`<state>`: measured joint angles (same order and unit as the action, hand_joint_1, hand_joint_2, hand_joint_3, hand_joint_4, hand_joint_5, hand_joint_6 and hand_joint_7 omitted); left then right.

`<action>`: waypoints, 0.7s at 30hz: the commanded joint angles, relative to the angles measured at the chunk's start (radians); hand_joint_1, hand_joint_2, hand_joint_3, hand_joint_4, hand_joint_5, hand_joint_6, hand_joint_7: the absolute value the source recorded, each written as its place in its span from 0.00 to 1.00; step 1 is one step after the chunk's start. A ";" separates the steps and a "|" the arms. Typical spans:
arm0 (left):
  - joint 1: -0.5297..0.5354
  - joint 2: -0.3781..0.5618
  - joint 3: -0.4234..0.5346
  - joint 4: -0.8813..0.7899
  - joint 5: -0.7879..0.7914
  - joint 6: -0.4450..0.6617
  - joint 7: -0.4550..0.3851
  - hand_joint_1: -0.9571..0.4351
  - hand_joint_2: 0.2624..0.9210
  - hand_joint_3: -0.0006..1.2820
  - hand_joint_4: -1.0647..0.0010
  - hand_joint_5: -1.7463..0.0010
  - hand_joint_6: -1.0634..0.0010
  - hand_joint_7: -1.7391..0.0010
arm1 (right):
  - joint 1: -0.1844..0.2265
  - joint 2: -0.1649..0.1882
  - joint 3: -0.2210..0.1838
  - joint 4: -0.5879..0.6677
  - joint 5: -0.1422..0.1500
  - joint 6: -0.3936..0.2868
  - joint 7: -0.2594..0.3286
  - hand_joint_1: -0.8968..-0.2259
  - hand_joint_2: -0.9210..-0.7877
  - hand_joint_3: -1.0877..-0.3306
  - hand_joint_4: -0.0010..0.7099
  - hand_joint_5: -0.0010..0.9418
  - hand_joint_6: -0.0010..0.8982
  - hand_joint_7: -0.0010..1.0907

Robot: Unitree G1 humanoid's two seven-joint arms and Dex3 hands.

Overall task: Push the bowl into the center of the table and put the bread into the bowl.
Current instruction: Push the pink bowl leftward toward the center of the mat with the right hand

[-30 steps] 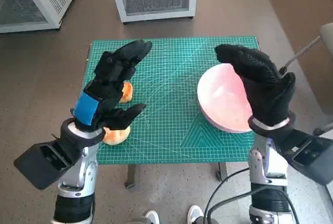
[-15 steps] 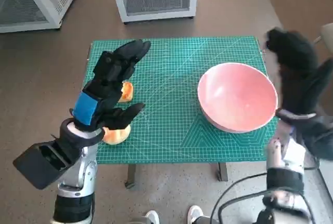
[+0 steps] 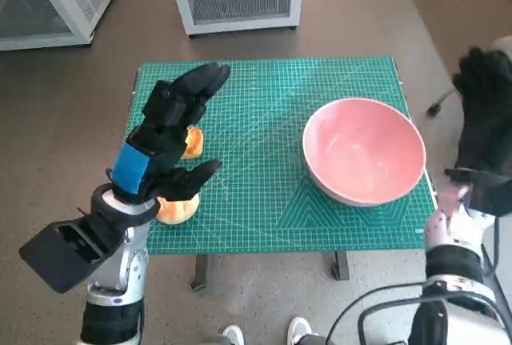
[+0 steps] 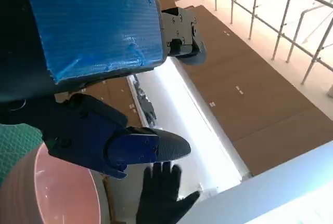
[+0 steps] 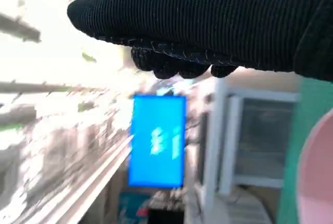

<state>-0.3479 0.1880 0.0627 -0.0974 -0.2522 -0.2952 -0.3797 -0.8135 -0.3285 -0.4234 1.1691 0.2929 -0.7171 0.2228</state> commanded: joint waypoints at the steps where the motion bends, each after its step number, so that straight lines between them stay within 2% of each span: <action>1: 0.007 0.001 0.009 0.005 -0.006 -0.013 -0.002 0.32 1.00 0.27 0.90 0.85 1.00 0.68 | 0.013 -0.006 -0.016 0.083 -0.001 0.095 -0.043 0.67 0.00 0.47 0.37 0.00 0.00 0.51; 10: 0.009 0.002 0.011 0.001 -0.008 -0.010 -0.004 0.32 1.00 0.27 0.89 0.86 1.00 0.68 | 0.035 0.019 -0.030 0.131 0.003 0.215 -0.047 0.71 0.00 0.41 0.31 0.01 0.02 0.50; 21: 0.011 0.009 0.026 0.003 -0.021 -0.008 -0.018 0.32 1.00 0.27 0.89 0.87 1.00 0.68 | 0.044 0.079 -0.041 0.144 -0.003 0.263 -0.037 0.76 0.00 0.40 0.28 0.00 0.01 0.49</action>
<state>-0.3476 0.1907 0.0799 -0.0963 -0.2600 -0.2957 -0.3909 -0.7958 -0.2746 -0.4604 1.2960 0.2920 -0.4804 0.1833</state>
